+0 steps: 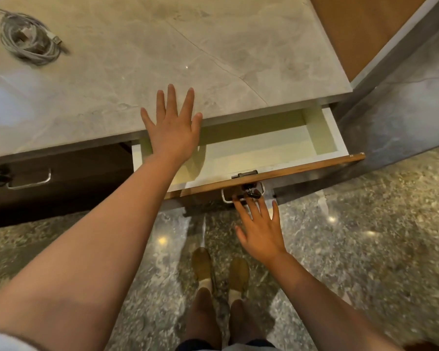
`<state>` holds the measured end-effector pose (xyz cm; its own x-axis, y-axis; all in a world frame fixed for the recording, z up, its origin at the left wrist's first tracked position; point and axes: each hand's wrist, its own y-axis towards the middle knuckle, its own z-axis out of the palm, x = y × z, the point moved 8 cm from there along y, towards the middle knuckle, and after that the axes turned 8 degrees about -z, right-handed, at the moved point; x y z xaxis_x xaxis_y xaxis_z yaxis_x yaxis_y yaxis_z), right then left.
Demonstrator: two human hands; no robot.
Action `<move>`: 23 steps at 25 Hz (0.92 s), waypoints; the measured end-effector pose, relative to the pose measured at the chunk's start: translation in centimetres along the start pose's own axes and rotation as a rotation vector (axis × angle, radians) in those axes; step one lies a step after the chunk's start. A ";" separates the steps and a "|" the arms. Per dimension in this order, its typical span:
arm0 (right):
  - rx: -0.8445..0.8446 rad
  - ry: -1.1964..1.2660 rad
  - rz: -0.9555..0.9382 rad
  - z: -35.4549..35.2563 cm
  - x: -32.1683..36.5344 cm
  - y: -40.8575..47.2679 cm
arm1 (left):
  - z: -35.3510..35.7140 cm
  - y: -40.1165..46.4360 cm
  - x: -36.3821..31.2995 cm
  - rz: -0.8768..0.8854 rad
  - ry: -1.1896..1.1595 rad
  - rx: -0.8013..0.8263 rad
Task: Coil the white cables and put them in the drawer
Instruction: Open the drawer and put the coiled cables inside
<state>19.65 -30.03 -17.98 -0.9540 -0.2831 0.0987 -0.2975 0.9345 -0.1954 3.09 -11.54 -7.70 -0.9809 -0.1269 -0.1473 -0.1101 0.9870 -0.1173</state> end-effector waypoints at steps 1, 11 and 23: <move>0.012 0.006 0.011 0.0 0.1 -0.3 | 0.0 -0.4 0.1 0.009 0.008 -0.002; 0.141 0.049 0.014 -0.5 0.6 -2.6 | 0.0 -0.5 0.0 0.046 0.032 0.035; -0.143 0.041 -0.243 -22.3 6.1 6.5 | -9.0 -8.4 3.2 0.077 0.112 -0.110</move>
<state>12.69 -20.86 3.14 -0.8524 -0.4958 0.1661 -0.5059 0.8623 -0.0221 -0.61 -19.31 1.65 -0.9981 -0.0450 -0.0410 -0.0450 0.9990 -0.0008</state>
